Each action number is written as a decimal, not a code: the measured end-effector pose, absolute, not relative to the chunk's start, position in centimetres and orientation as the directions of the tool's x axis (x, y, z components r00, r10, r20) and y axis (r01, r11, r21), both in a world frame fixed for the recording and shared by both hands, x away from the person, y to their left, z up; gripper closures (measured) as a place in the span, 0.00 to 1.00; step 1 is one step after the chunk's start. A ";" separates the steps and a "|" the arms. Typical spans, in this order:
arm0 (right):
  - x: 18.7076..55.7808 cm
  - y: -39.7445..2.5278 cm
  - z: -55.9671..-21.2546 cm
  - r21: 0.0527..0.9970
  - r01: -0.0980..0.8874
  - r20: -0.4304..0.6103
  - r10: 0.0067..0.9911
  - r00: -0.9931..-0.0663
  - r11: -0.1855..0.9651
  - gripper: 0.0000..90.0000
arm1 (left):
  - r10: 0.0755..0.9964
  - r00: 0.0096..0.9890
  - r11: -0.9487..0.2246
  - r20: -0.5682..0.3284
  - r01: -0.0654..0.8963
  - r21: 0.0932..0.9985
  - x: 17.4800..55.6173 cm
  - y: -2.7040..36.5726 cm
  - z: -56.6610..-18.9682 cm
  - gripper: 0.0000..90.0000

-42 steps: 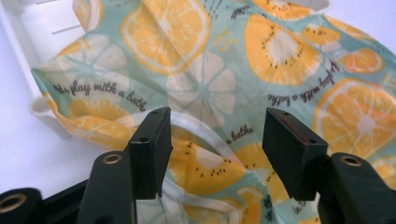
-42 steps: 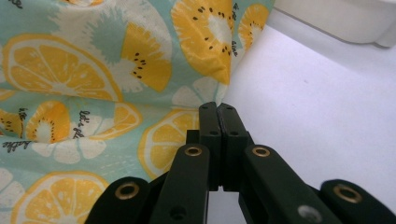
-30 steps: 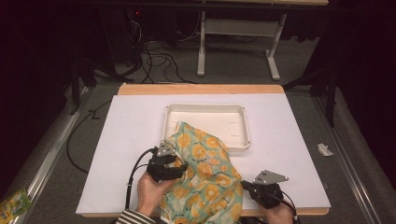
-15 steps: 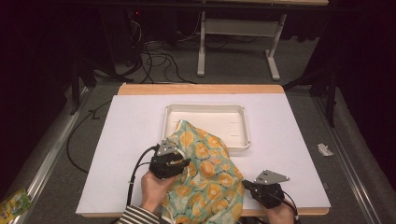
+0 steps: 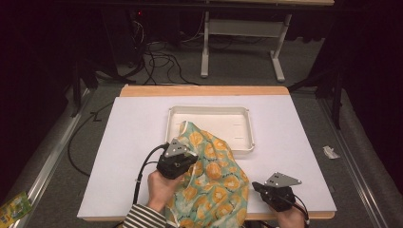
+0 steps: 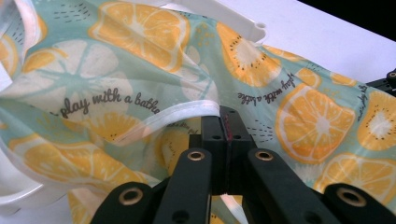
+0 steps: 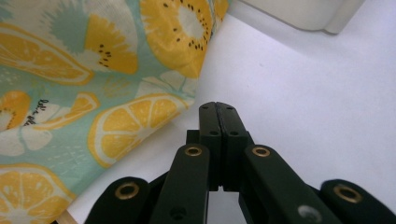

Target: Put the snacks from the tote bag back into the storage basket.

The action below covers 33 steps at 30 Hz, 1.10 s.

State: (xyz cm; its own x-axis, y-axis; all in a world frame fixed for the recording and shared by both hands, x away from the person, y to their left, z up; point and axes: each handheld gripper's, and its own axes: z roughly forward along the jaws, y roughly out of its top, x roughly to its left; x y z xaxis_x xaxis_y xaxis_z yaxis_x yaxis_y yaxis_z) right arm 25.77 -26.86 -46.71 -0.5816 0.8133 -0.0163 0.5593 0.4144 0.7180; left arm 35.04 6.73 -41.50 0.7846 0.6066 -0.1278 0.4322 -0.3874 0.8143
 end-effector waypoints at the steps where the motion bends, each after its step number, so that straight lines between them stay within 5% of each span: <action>1: 25.8 -26.9 -46.6 0.722 0.555 -0.016 0.812 -0.583 0.413 1.00 | 0.602 0.788 -0.388 -0.125 0.426 0.817 35.0 6.7 -41.4 1.00; 4: 25.7 -26.9 -46.3 0.734 0.551 -0.001 0.812 -0.584 0.397 0.99 | 0.594 0.797 -0.393 -0.115 0.411 0.823 34.9 6.5 -41.1 1.00; 17: 26.3 -24.6 -41.5 0.830 0.440 0.038 0.752 -0.658 0.343 0.65 | 0.573 0.814 -0.403 -0.092 0.377 0.834 34.8 5.7 -39.8 1.00; 22: 26.4 -22.7 -41.0 0.826 0.416 0.015 0.725 -0.689 0.379 0.61 | 0.574 0.814 -0.400 -0.093 0.378 0.835 34.8 5.7 -39.6 1.00; 28: 27.3 -21.6 -41.9 0.785 0.456 0.009 0.729 -0.684 0.419 0.68 | 0.575 0.813 -0.396 -0.088 0.371 0.840 34.8 6.0 -39.4 1.00; 33: 27.4 -21.5 -42.5 0.755 0.476 -0.001 0.726 -0.687 0.451 0.88 | 0.572 0.815 -0.396 -0.088 0.369 0.841 34.7 6.0 -39.2 1.00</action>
State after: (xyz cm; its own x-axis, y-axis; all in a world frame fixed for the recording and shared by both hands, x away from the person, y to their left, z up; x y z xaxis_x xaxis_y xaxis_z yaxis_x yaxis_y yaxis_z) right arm 27.41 -21.45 -42.49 -0.6873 0.7264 -0.0009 0.4758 0.4512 0.7550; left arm 34.69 6.01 -39.22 0.8155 0.5720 -0.0884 0.3687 -0.3958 0.8411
